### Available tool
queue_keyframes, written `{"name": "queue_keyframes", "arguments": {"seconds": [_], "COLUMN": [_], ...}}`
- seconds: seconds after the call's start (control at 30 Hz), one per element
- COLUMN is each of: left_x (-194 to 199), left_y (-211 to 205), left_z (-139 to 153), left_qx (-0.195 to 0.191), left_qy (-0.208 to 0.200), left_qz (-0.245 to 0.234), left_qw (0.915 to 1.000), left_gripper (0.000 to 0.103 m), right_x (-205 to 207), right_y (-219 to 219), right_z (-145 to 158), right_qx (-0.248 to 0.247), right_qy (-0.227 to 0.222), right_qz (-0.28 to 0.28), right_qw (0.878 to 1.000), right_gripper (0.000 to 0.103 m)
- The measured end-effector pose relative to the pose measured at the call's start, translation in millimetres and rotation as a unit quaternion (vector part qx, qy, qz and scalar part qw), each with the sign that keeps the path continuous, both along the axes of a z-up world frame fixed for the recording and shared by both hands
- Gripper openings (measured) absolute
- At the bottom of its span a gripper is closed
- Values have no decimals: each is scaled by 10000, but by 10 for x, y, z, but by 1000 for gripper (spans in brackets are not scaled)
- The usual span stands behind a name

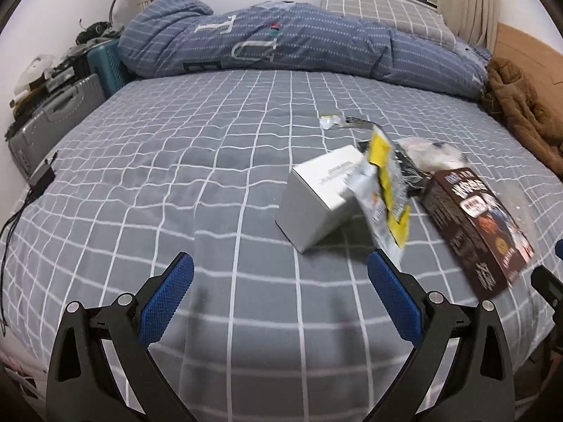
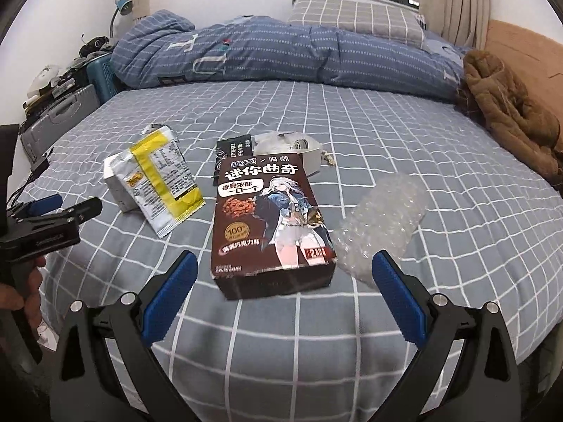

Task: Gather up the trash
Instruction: 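Grasp the white box with the left tool while the right tool grasps the brown snack box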

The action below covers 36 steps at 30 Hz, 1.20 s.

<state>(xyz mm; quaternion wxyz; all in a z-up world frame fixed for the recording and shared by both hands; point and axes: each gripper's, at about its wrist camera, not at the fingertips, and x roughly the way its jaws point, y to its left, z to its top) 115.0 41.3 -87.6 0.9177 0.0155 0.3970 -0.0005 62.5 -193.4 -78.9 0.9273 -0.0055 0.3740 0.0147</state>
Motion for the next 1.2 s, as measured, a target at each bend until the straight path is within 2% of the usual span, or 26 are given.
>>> {"name": "queue_keyframes", "arguments": {"seconds": [0.17,0.37,0.57,0.67,0.93,1.13,1.17,1.2], "left_x": [246,439,564,591,608,570,568,565], "left_y": [29,63,-64,-125,-150,-202,-202,-202], "left_z": [-75,-117,-125,-151,-171,-191,-191,-191], "left_qx": [246,131,157,159,-84,1,-8,-34], "left_qy": [10,-25,-88,-72,5,21,27,42], "left_qz": [-114,-453,-796,-967,-1143,-1206,-1205,-1201], "left_qw": [9996,9989,9967,9952,9934,9927,9927,9928], "left_gripper": [97,97,95,88,60,55,54,52], "right_x": [179,333,434,459,479,476,477,484], "right_y": [53,59,73,101,231,237,218,199], "right_z": [-95,-196,-256,-276,-324,-365,-355,-350], "right_qx": [-68,-114,76,104,-82,-139,-90,-36], "right_qy": [160,324,504,555,672,691,679,692], "right_qz": [88,113,192,224,288,173,134,120], "right_qw": [9998,9993,9985,9982,9973,9974,9976,9975], "right_gripper": [95,95,95,95,95,95,88,88]}}
